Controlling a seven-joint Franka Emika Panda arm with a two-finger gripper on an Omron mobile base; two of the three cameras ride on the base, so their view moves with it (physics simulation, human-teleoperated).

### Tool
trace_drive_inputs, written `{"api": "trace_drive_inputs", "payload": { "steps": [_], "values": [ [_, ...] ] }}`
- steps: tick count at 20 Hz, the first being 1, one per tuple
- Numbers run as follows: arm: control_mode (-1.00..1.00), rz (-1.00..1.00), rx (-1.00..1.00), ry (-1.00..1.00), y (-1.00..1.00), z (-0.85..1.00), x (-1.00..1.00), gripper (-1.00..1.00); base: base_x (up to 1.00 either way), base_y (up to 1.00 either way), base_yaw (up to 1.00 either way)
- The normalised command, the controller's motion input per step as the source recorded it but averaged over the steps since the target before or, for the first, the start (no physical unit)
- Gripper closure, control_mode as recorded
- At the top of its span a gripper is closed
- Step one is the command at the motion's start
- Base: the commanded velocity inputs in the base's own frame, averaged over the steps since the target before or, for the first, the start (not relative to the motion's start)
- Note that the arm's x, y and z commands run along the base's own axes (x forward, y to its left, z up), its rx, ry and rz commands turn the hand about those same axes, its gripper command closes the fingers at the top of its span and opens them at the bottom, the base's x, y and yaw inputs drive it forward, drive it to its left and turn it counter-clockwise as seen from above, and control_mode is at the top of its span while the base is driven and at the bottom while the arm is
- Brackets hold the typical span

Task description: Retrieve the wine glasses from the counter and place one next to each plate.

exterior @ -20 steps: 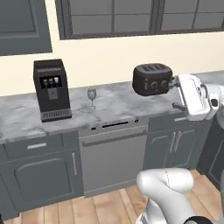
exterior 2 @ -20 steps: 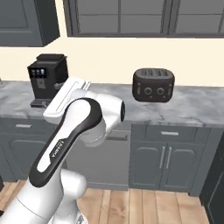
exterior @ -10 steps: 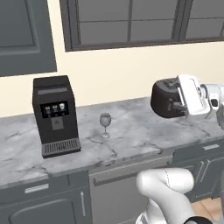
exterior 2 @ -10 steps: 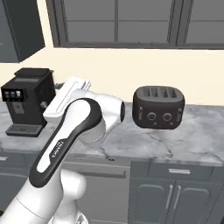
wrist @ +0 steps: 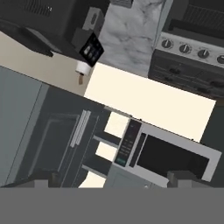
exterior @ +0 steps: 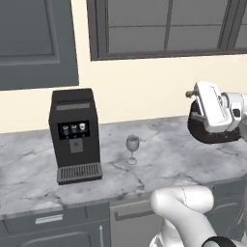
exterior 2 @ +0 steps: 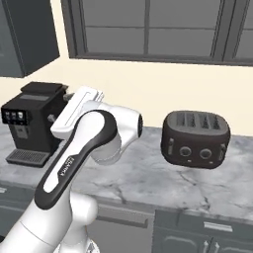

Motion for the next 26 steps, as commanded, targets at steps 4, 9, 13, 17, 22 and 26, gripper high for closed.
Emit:
{"api": "trace_drive_inputs", "payload": {
  "steps": [4,9,13,17,22,26],
  "values": [
    [1.0,0.0,0.0,0.0,0.0,0.0,0.0,-1.0,0.0,-0.01,0.34],
    [1.0,0.0,0.0,0.0,0.0,0.0,0.0,-1.0,0.05,0.0,0.26],
    [1.0,0.0,0.0,0.0,0.0,0.0,0.0,-1.0,0.26,0.0,0.18],
    [-1.0,0.05,0.0,0.11,0.0,-0.41,0.59,-1.0,0.0,0.0,0.0],
    [-1.0,0.0,0.0,0.1,-0.01,-0.57,0.69,-1.0,0.0,0.0,0.0],
    [-1.0,0.0,0.0,0.01,-0.09,-0.62,0.42,-1.0,0.0,0.0,0.0]
  ]
}}
